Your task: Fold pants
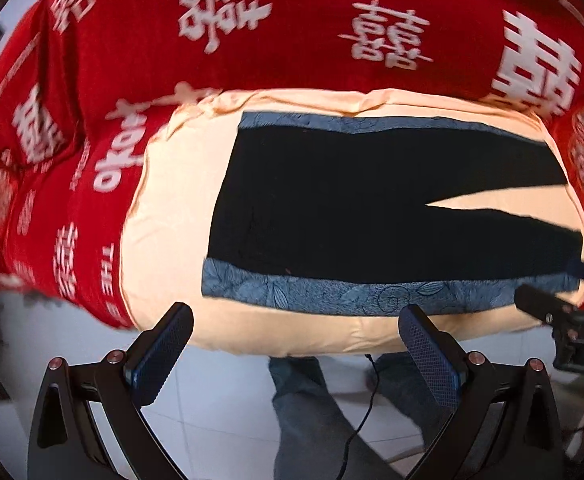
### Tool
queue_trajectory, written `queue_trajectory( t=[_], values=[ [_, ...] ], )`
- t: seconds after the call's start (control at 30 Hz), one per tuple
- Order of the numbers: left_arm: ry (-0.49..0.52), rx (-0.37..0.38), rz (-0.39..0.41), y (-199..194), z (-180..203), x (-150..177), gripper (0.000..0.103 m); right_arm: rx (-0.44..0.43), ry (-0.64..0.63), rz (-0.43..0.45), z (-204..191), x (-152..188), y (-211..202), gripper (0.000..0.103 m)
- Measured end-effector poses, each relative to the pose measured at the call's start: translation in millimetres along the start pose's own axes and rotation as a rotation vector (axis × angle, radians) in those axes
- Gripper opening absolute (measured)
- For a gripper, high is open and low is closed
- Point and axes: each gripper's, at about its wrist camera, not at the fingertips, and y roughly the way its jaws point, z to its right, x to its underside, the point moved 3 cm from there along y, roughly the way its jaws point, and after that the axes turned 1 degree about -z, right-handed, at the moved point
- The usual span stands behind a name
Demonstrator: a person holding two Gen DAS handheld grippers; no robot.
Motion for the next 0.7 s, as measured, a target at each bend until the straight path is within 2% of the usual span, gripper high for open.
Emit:
queue_trajectory(
  t=[0.17, 0.3, 0.37, 0.43, 0.53, 0.7],
  values=[
    [-0.097, 0.018, -0.06, 15.7, -11.8, 12.9, 0.103, -0.019, -0.006, -0.058, 7.4, 9.4, 20.2, 0.103],
    [-0.109, 0.019, -0.083, 38.5, -26.3, 14.5, 0.103, -0.082, 0.043, -0.067, 2.7, 14.0, 40.1, 0.103],
    [-0.12, 0.031, -0.103, 62.0, -38.3, 13.3, 0.103, -0.122, 0.086, -0.069, -3.1, 16.1, 56.2, 0.103],
    [-0.133, 0.053, -0.118, 81.4, -46.9, 11.8, 0.103, -0.204, 0.138, -0.071, -10.0, 18.3, 75.8, 0.103],
    [-0.147, 0.087, -0.12, 117.6, -59.9, 12.7, 0.103, -0.382, 0.215, -0.075, -23.6, 23.8, 115.9, 0.103],
    [-0.169, 0.144, -0.155, 181.7, -75.9, 24.0, 0.103, -0.527, 0.358, -0.062, -35.3, 39.6, 182.3, 0.102]
  ],
)
